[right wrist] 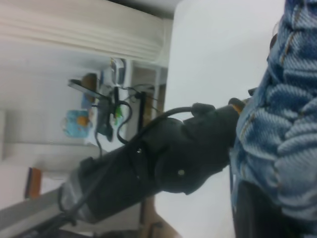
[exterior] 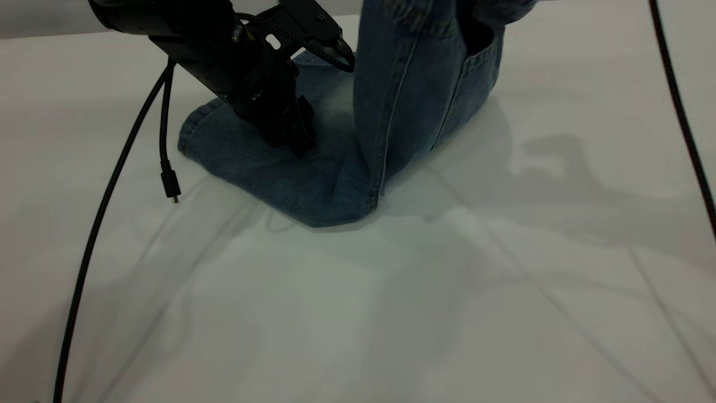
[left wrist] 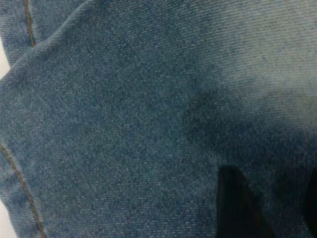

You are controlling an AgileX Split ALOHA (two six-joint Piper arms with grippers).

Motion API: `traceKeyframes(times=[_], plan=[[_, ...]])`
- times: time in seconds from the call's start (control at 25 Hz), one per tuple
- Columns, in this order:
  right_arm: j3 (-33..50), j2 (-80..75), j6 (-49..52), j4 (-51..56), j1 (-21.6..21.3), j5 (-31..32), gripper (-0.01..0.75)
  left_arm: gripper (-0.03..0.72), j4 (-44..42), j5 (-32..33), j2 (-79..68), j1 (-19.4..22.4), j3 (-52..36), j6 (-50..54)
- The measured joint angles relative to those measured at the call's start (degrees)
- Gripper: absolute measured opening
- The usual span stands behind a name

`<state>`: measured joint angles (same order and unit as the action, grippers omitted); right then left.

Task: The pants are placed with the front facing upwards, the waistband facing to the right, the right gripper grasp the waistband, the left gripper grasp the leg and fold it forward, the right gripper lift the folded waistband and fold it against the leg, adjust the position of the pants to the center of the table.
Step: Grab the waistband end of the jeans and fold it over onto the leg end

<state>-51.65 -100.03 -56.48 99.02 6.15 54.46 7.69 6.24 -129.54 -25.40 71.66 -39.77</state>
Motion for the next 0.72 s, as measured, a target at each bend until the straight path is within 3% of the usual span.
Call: traceKeyframes(times=[0.36,0.72], plan=[[-3.2,-0.1,-0.7,0.6,2.0,-4.2,0.073,0.334,0.4,0.4,0.0,-1.0,-0.1,0.0],[-5.2,-4.4,-0.8,1.0,4.8,-2.9,0.073,0.334,0.5,0.3,0.0,-3.6,-0.1,0.0]])
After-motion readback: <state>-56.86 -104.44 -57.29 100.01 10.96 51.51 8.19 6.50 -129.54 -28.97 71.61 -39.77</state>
